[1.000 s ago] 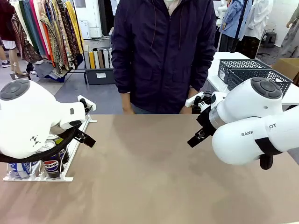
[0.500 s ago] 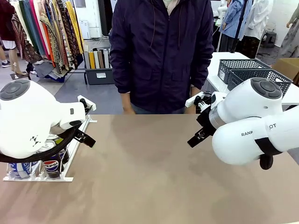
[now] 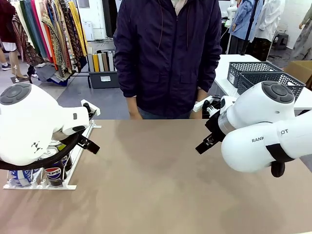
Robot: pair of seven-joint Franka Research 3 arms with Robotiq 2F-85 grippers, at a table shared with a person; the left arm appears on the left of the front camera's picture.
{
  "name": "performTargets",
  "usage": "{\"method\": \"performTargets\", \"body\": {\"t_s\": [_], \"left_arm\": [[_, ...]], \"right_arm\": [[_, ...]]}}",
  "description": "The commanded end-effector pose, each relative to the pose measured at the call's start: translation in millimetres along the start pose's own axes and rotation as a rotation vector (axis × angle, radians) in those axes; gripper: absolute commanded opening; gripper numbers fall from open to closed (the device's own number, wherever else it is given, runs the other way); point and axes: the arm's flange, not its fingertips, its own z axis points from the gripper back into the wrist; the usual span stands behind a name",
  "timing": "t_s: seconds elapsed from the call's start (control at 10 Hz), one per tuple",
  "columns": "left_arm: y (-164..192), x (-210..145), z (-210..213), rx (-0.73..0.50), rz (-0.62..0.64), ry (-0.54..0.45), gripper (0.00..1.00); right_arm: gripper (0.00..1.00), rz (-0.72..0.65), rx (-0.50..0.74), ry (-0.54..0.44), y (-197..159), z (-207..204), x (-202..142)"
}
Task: Retrieve and store the cans from the dispenser.
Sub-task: Pick up one can from the Automatic Can Dispenser and place it in the middle of the table.
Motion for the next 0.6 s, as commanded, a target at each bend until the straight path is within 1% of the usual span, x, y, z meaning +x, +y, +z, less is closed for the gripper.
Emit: {"method": "performTargets", "body": {"t_s": [0.0, 0.1, 0.2, 0.3, 0.4, 0.5], "left_arm": [[0.0, 0.1, 0.2, 0.0, 0.0, 0.0, 1.0], [0.0, 0.0, 0.0, 0.0, 0.0, 0.0, 1.0], [-2.0, 0.7, 4.4, -0.022, -0.04, 0.053, 1.0], [-7.0, 1.1, 18.3, -0.226, -0.083, 0.117, 1.0], [-15.4, 6.2, 32.7, -0.313, 0.046, 0.181, 1.0], [-18.9, 8.9, 47.5, -0.424, 0.103, 0.209, 1.0]], "right_arm": [[1.0, 0.0, 0.0, 0.0, -0.1, 0.0, 0.0], [1.0, 0.0, 0.0, 0.0, 0.0, 0.0, 0.0], [1.0, -0.035, 0.021, 0.037, -3.0, 4.7, 3.4], [1.0, -0.133, 0.104, 0.103, -11.6, 14.3, 4.6], [1.0, -0.262, 0.214, 0.176, -26.4, 26.6, 2.7], [1.0, -0.396, 0.379, 0.197, -39.4, 40.4, 2.7]]}}
